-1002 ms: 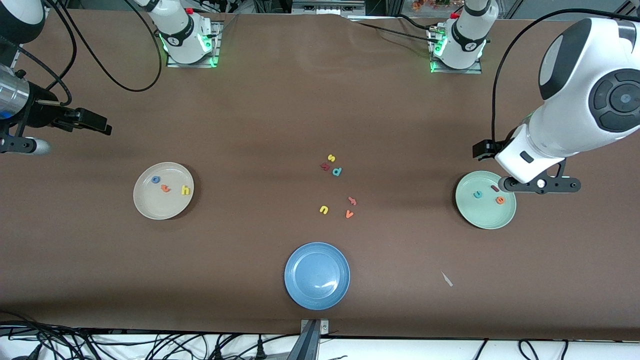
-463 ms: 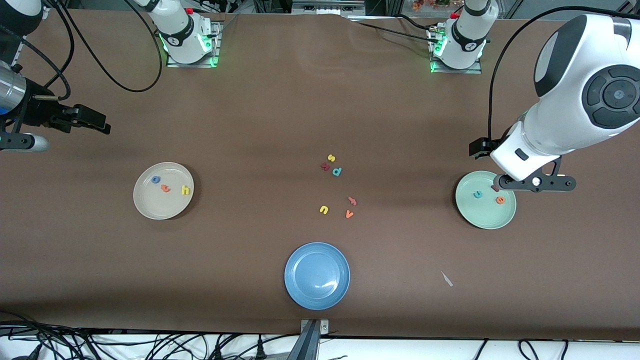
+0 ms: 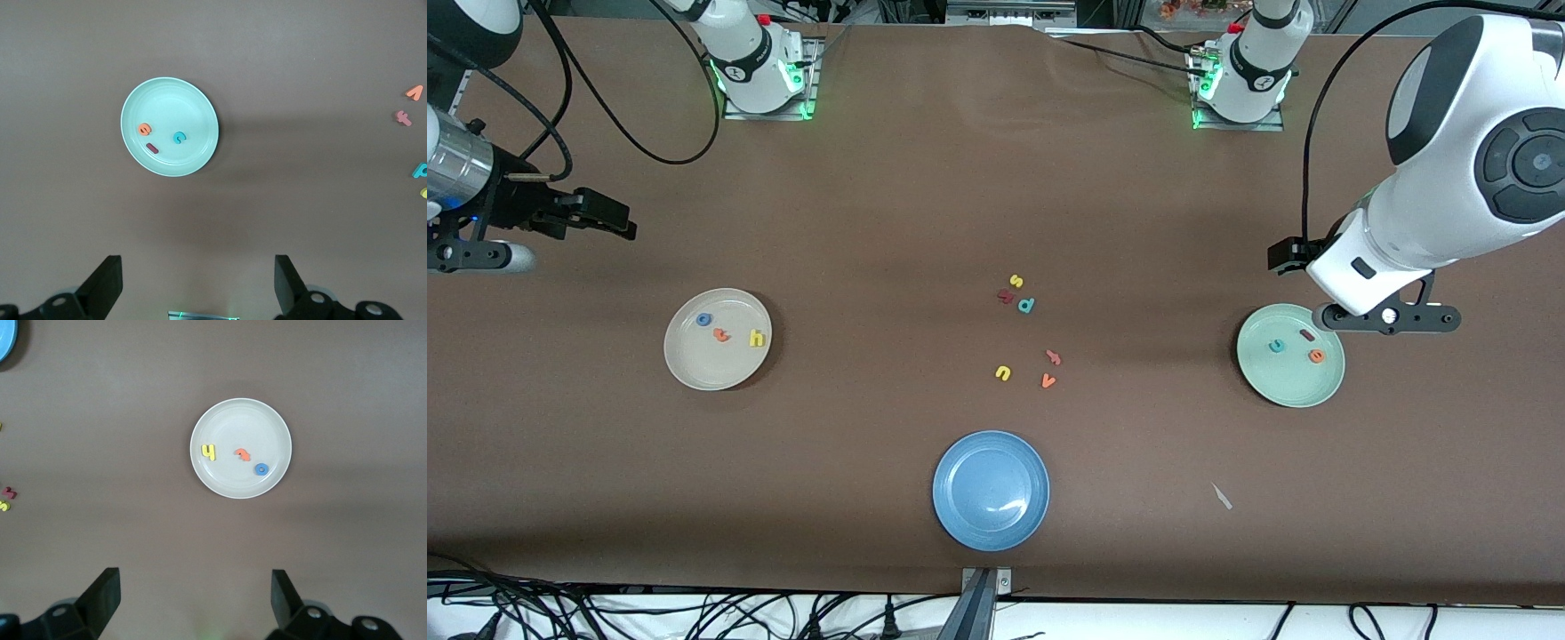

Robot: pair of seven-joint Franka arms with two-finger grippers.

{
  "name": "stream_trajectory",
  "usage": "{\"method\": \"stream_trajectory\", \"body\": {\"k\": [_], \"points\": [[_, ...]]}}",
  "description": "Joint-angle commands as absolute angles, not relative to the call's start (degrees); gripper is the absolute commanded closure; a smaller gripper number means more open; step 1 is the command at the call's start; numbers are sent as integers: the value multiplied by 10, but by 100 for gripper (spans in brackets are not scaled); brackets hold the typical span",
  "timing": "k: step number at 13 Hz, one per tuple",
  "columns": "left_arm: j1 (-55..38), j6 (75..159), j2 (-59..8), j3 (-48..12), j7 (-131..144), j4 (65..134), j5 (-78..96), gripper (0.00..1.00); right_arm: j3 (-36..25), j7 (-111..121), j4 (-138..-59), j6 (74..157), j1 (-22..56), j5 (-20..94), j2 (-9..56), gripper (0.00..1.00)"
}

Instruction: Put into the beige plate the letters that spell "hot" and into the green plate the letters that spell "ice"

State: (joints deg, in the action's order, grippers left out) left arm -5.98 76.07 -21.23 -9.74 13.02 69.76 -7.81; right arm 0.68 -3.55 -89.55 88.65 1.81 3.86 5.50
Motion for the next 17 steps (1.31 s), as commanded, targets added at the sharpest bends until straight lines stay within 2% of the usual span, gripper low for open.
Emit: {"method": "stream_trajectory", "body": {"k": [1,14,17], "points": [[-60,748,-207,-94,125,689,-66,0,1,-29,-882,881,24,33,60,0],[-52,753,-207,-95,121,687,-63,0,1,-25,-876,878,24,27,60,0],[-20,774,-207,-88,120,688,23,0,1,-26,-876,878,24,27,60,0]]}}
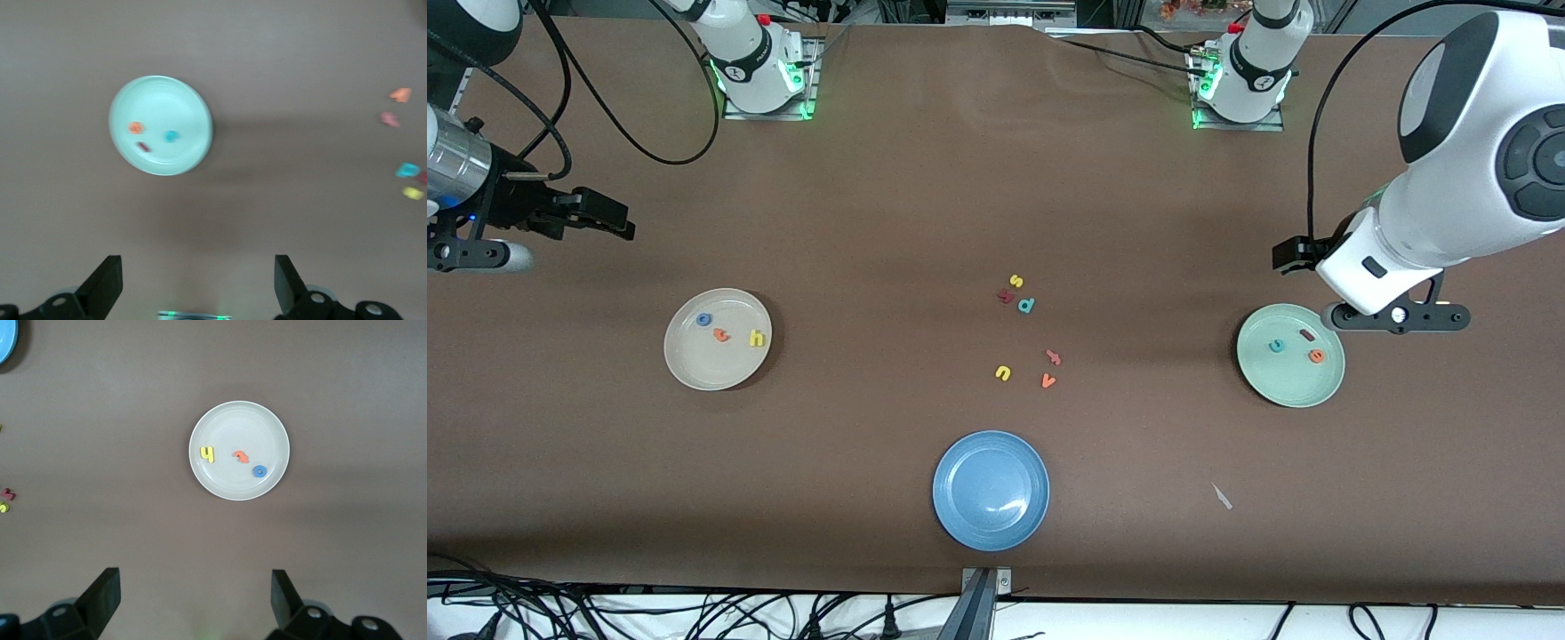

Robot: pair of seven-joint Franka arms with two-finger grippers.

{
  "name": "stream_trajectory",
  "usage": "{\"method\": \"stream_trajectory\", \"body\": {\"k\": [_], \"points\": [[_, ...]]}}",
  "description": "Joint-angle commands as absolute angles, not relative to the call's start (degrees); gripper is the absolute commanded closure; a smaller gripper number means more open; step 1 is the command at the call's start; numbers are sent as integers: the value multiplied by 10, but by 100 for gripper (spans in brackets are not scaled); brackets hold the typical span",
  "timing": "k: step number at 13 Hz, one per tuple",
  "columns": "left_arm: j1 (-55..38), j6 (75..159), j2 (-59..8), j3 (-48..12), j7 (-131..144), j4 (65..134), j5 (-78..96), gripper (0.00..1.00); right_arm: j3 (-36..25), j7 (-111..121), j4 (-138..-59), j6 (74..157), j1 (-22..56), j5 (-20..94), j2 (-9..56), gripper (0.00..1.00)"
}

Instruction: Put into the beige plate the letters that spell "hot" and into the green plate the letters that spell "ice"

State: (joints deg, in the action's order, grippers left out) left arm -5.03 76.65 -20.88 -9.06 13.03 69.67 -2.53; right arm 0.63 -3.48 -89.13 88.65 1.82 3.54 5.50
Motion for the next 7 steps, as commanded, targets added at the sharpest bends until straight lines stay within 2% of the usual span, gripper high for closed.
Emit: {"method": "stream_trajectory", "body": {"k": [1,7], "points": [[-9,776,-210,-91,119,688,31,0,1,-26,-876,878,24,28,60,0],[21,807,-223,-83,22,692,22,0,1,-26,-876,878,24,28,60,0]]}}
